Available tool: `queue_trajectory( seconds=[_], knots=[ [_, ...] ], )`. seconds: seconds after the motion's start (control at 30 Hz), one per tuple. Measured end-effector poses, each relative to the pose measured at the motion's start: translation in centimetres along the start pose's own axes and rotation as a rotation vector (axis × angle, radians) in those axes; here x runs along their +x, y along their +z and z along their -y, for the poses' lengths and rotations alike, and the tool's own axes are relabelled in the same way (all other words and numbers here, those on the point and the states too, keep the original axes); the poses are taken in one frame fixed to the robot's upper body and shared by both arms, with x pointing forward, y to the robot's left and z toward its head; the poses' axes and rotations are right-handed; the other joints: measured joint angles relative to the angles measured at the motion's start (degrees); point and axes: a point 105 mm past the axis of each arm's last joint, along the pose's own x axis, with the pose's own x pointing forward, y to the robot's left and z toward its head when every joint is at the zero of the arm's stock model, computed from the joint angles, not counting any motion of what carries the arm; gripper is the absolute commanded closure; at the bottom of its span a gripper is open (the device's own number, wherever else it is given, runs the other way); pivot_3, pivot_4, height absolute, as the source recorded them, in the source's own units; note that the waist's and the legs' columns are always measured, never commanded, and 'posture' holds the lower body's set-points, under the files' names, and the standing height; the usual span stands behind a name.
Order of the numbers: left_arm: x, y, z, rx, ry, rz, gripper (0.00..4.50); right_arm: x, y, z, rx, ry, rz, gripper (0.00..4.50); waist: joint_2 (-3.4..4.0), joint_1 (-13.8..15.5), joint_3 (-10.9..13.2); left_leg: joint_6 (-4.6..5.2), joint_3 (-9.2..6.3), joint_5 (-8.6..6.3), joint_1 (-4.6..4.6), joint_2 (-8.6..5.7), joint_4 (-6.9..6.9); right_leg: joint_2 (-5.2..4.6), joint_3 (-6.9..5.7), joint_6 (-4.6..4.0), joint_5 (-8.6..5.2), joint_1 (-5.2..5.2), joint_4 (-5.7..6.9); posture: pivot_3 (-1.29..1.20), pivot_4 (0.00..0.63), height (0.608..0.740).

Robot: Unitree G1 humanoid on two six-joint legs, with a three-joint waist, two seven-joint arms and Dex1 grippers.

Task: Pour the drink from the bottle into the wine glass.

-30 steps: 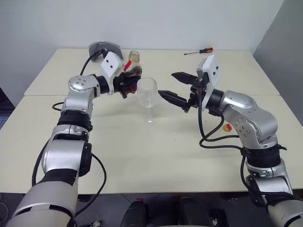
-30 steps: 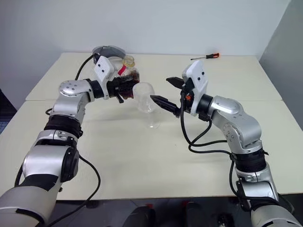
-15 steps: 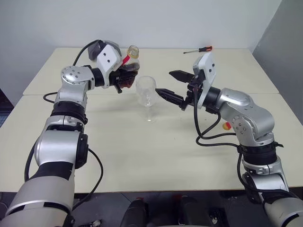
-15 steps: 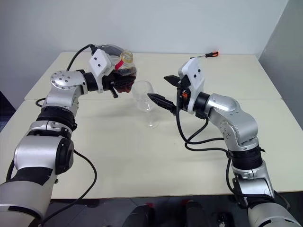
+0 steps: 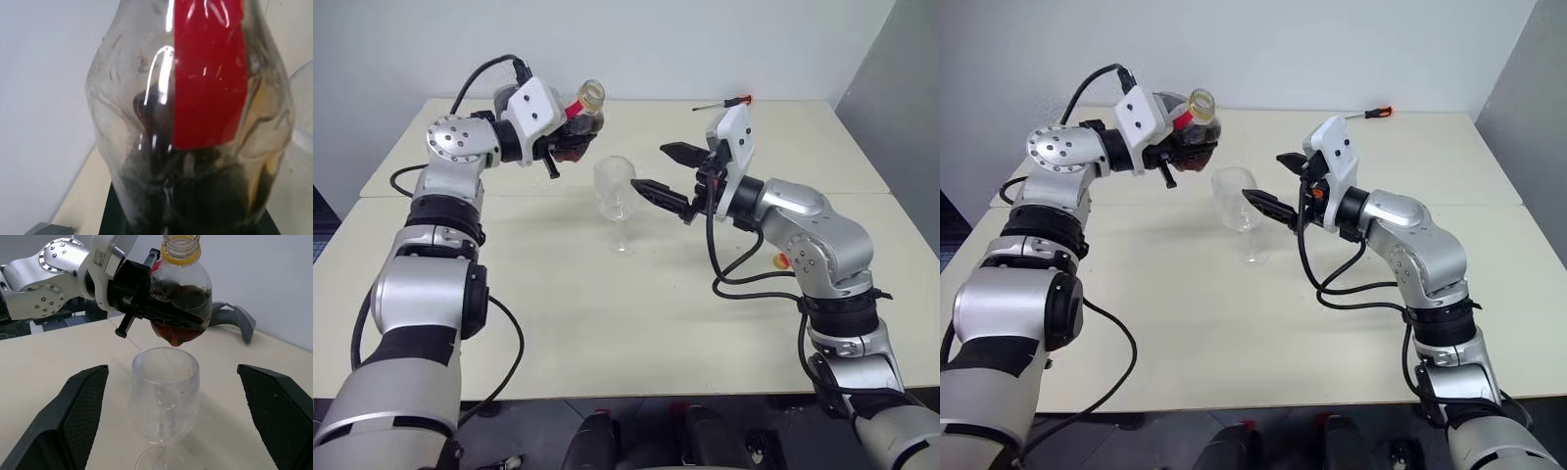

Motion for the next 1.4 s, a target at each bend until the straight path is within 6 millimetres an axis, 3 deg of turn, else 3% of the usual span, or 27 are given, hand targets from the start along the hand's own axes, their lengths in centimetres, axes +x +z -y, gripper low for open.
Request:
queue_trajectory(
  seconds=[0.57, 0.9, 1.4],
  knots=[
    [-1.9, -0.8, -0.5, 0.254, -0.035, -0.117, 3.78, 0.8, 0.0, -0.2, 0.006, -0.002, 0.019, 0.00, 0.00, -0.1, 0.0, -0.01, 0.00, 0.00, 0.00, 0.00, 0.00, 0.00, 0.00, 0.00, 0.00, -0.03, 0.04, 0.00, 0.150, 0.740],
    [-1.7, 0.3, -1.6, 0.423, 0.001, -0.145, 3.78, 1.0, -0.1, -0.4, 0.015, 0.004, 0.022, 0.00, 0.00, -0.1, 0.0, 0.00, 0.02, 0.00, 0.00, -0.01, 0.01, 0.00, 0.00, 0.00, 0.00, -0.03, 0.05, 0.00, 0.150, 0.740],
    [-1.5, 0.3, -1.4, 0.581, -0.005, -0.176, 3.78, 1.1, -0.3, -0.1, 0.027, -0.001, 0.013, 0.00, 0.00, -0.1, 0.0, -0.01, 0.05, 0.00, 0.00, -0.01, 0.01, 0.00, -0.01, 0.00, 0.00, -0.05, 0.08, 0.00, 0.150, 0.740]
  ],
)
